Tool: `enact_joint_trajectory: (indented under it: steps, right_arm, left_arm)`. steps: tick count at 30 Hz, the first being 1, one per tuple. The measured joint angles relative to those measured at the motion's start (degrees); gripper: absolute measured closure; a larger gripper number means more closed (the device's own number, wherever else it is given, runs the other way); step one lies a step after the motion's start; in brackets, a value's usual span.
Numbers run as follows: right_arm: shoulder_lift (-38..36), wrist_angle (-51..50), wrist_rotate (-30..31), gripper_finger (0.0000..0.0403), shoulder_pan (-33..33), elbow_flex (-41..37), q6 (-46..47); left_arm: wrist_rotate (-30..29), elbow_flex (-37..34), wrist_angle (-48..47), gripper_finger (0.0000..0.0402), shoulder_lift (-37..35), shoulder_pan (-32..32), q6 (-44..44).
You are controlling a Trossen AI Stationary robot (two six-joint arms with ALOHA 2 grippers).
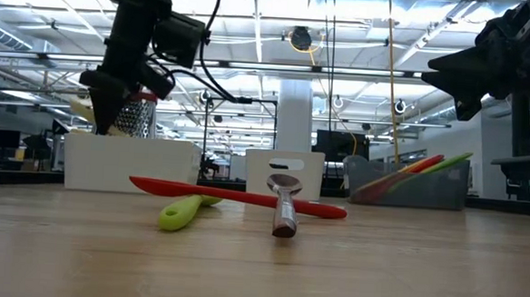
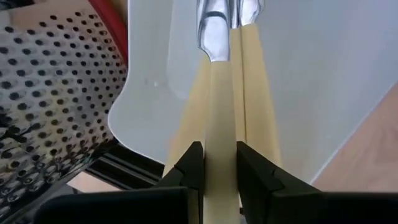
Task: Pick & Place Kitchen Items
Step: Put the yellow knife into the left white bin, then put the brown serving spoon into the right white bin
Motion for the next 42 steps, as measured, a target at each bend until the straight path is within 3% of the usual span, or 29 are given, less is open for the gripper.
enact_joint_trajectory:
  steps: [4, 11, 16, 27, 34, 42]
  right_arm:
    - [0.0, 0.0, 0.0, 0.0289, 0.0, 0.0, 0.0]
    - [0.0, 0.0, 0.0, 0.0289, 0.0, 0.1, 0.0]
    - [0.0, 0.0, 0.0, 0.0289, 0.0, 0.1, 0.0]
    - [0.0, 0.0, 0.0, 0.0289, 0.0, 0.1, 0.0]
    - [0.0, 0.0, 0.0, 0.0289, 0.0, 0.1, 0.0]
    - [0.0, 0.0, 0.0, 0.0289, 0.0, 0.1, 0.0]
  left_arm:
    - [1.4, 0.0, 0.4, 0.0333, 0.0, 0.9, -0.4]
    - [1.3, 0.0, 0.8, 0.0228, -0.1, 1.4, -5.2]
    - [1.3, 0.0, -0.1, 0.0178, -0.1, 1.4, -5.6]
    - [1.5, 7.3, -13.0, 0.0152, -0.9, 0.4, -12.3]
    - [16.8, 13.9, -13.0, 0.0151, -2.0, -1.0, -15.3]
    - [31.1, 16.7, -11.3, 0.0151, -2.0, -3.1, -28.6]
